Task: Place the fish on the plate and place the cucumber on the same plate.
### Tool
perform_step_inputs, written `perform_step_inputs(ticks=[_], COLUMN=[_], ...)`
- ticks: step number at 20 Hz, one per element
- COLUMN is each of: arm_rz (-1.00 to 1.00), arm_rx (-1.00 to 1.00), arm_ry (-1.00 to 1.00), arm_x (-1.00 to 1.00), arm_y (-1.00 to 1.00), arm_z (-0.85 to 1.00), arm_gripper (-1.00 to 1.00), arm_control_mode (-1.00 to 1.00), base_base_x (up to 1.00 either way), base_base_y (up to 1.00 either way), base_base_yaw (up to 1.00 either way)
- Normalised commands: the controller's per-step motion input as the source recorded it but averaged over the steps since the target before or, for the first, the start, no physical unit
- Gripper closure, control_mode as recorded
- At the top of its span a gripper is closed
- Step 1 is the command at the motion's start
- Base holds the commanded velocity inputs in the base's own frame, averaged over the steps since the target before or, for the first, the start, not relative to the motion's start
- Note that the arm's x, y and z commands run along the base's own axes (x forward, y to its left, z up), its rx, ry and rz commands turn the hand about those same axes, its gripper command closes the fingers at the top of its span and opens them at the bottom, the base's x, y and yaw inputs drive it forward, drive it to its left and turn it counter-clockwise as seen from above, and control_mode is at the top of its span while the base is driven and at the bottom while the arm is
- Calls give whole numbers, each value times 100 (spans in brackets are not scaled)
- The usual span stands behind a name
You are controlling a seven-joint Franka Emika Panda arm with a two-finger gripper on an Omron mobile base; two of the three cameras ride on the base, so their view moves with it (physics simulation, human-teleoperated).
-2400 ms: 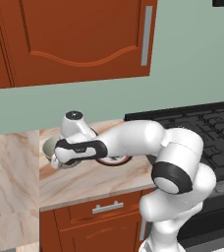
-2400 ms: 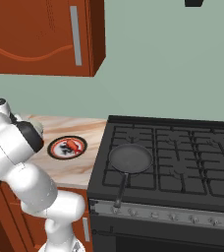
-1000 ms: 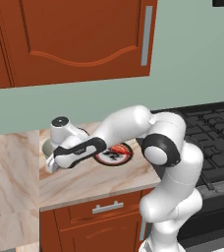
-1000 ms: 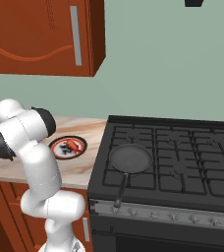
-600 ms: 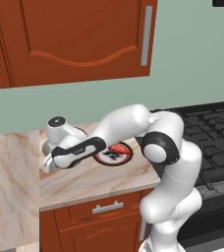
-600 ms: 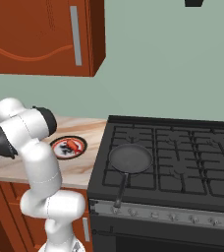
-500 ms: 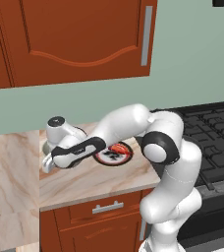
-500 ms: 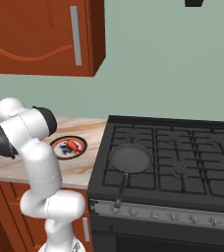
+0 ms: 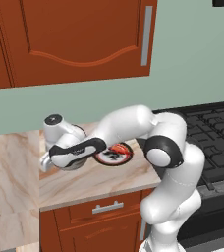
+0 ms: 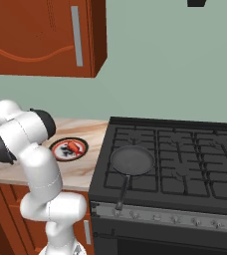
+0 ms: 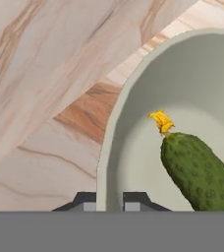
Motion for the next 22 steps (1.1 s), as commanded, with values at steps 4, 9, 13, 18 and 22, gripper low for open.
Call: perform_step_inputs(ticks=[4, 9, 13, 18, 22], arm_rz=[-6, -6, -6, -7, -7], arm_rx=[0, 0, -1, -1, 0], arm_ry=[-4, -3, -5, -6, -1], arm_x=[-19, -20, -20, -19, -26], arm_y=[6, 4, 0, 0, -10], arm_z=[27, 30, 30, 31, 28], arm_gripper=[100, 100, 100, 100, 100], arm_control_mode=[-100, -100, -100, -100, -100], base_base_x=[0, 0, 0, 0, 0], base_base_y=[0, 0, 0, 0, 0], base_base_yaw=[0, 0, 0, 0, 0])
